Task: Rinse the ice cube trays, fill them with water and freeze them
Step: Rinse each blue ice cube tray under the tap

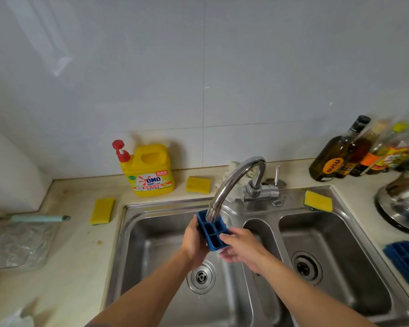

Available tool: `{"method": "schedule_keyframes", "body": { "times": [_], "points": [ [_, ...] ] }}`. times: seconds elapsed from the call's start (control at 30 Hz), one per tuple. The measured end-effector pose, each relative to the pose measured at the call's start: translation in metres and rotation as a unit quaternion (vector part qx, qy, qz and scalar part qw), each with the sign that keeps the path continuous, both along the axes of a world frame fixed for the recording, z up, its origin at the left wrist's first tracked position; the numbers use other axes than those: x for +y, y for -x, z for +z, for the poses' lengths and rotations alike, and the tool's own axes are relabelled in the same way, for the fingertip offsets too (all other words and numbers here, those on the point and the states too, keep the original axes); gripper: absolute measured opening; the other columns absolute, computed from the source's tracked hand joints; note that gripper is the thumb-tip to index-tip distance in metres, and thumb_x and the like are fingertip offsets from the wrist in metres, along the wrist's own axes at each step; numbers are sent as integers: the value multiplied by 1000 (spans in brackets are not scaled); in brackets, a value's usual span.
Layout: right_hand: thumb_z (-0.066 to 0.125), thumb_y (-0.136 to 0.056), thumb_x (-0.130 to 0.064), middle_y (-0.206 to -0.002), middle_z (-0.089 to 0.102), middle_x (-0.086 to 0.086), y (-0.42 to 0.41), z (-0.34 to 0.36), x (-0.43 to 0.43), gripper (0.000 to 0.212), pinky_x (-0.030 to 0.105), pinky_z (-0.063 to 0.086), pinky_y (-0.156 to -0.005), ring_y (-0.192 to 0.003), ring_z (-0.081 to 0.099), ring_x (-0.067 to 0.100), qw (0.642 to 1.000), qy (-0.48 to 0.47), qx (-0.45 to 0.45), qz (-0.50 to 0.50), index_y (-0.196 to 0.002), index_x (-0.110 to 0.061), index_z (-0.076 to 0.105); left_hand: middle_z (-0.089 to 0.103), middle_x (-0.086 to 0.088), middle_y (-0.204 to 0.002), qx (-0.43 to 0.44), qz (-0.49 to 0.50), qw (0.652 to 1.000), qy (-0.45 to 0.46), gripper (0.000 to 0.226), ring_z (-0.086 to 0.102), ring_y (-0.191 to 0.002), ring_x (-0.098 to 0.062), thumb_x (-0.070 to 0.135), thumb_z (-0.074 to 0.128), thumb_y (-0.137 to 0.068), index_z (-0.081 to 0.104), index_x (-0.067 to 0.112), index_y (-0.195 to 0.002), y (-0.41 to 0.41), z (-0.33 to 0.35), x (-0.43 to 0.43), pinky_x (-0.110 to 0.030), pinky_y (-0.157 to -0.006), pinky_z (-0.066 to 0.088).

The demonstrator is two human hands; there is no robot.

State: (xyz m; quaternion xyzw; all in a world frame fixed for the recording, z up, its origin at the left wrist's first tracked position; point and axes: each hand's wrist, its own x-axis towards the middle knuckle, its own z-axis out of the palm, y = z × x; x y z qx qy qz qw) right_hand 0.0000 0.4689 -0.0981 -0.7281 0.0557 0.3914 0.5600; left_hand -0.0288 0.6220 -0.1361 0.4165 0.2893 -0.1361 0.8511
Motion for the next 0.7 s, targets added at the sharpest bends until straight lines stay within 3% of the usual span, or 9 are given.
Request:
{"method": "schedule_keyframes", "body": {
  "times": [0.2,0.3,0.37,0.53,0.6,0.7],
  "points": [
    [61,-101,-12,-104,74,16,-27,6,-4,12,46,61,-84,-88,73,28,998,35,-53,-6,-108,-20,67,75,-17,-112,22,53,998,-20,42,66,-113,-37,31,33,-106,65,11,-124,2,-5,25,-50,-98,53],
    [61,-100,-13,-105,73,10,-31,12,-4,16,38,64,-74,-92,74,25,995,53,-85,21,-111,-19,70,73,-17,-109,24,-8,998,-64,35,68,-101,-31,6,43,-96,64,10,-124,7,-8,22,-45,-91,56],
    [62,-98,-15,-104,72,9,-32,14,-2,15,42,64,-78,-94,72,26,989,72,-120,45,-108,-20,72,73,-15,-99,27,-38,994,-94,40,66,-91,-28,-6,40,-92,62,6,-123,8,-7,16,-40,-81,56],
    [65,-96,-25,-114,68,3,-31,19,3,30,35,58,-89,-100,67,16,970,125,-193,78,-125,-17,64,73,-12,-85,57,-55,988,-130,37,64,-72,-21,-10,36,-96,65,4,-116,6,-8,4,-33,-66,55],
    [65,-96,-25,-116,67,3,-32,18,-1,29,38,60,-89,-103,67,18,974,118,-180,68,-124,-19,61,69,-11,-78,68,-43,986,-148,35,58,-62,-17,-9,36,-96,65,2,-112,3,-7,1,-30,-57,51],
    [66,-96,-19,-113,68,5,-35,12,-7,26,41,64,-83,-100,71,23,991,85,-90,51,-121,-21,59,58,-8,-71,66,-16,983,-169,31,49,-55,-15,-7,36,-95,62,0,-111,-1,-5,2,-28,-53,43]
  ]
}}
